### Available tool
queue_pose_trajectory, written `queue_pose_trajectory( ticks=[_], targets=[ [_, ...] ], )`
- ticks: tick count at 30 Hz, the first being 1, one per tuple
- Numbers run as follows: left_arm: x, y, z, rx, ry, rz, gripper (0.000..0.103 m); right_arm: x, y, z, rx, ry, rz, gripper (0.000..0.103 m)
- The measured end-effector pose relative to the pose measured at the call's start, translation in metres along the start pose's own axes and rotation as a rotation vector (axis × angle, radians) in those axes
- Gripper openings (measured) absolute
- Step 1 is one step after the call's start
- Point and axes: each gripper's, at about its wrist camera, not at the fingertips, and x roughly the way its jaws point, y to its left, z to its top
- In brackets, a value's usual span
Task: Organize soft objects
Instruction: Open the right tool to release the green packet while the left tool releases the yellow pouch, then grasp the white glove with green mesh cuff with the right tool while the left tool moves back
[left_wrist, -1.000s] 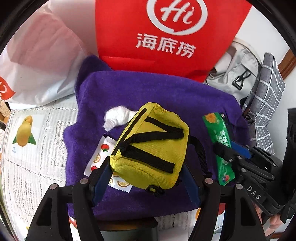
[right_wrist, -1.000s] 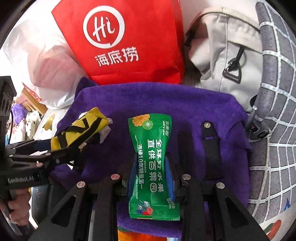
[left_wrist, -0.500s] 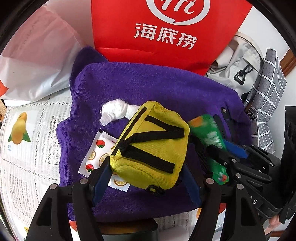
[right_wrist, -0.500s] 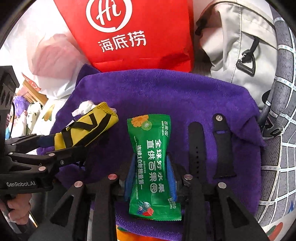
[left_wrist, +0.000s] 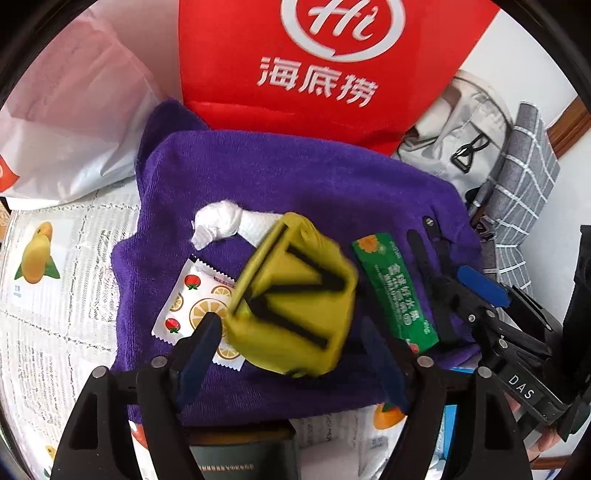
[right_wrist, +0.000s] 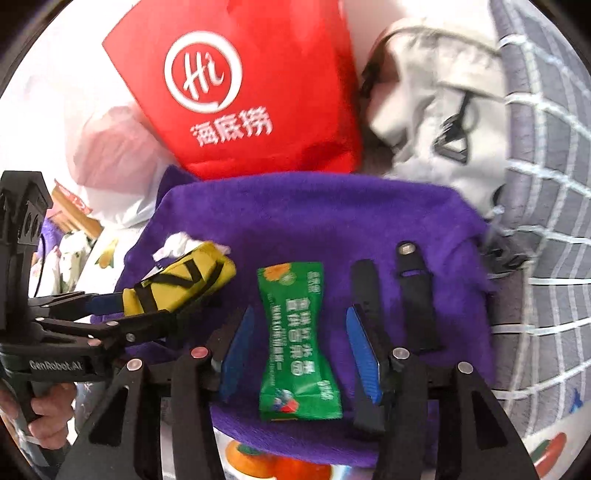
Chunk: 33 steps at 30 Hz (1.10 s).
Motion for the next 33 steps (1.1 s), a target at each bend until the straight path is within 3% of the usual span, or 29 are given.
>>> queue_pose_trajectory(
  ticks=[4,8,14,18,23,29,33],
  targets=[
    [-0.015,-0.001,-0.003,0.006,-0.016,-0.015,0.083,-0.022,0.0,-0.003,-0.015,-0.045,-0.031,0.052],
    [-0.036,-0.005,-0.007,0.011,-0.062,-0.047,0.083,-0.049,0.002,-0.016,0.008,-0.07,0.009,0.052],
    [-0.079,-0.016,-0.029,0.033,-0.166,-0.087,0.082,-0.082,0.012,-0.056,-0.018,-0.056,0.001,0.052],
    [-0.105,-0.014,-0.052,0.047,-0.193,-0.114,0.082,-0.096,0.017,-0.09,-0.023,-0.039,0.007,0.052],
    [-0.128,-0.004,-0.087,0.052,-0.233,-0.053,0.082,-0.101,0.038,-0.126,-0.061,-0.006,0.067,0.053],
    [-0.134,0.023,-0.127,0.014,-0.223,-0.046,0.082,-0.094,0.077,-0.167,-0.157,0.006,0.126,0.078],
    [-0.131,0.038,-0.154,-0.003,-0.204,-0.053,0.082,-0.078,0.098,-0.19,-0.246,0.034,0.072,0.08]
  ],
)
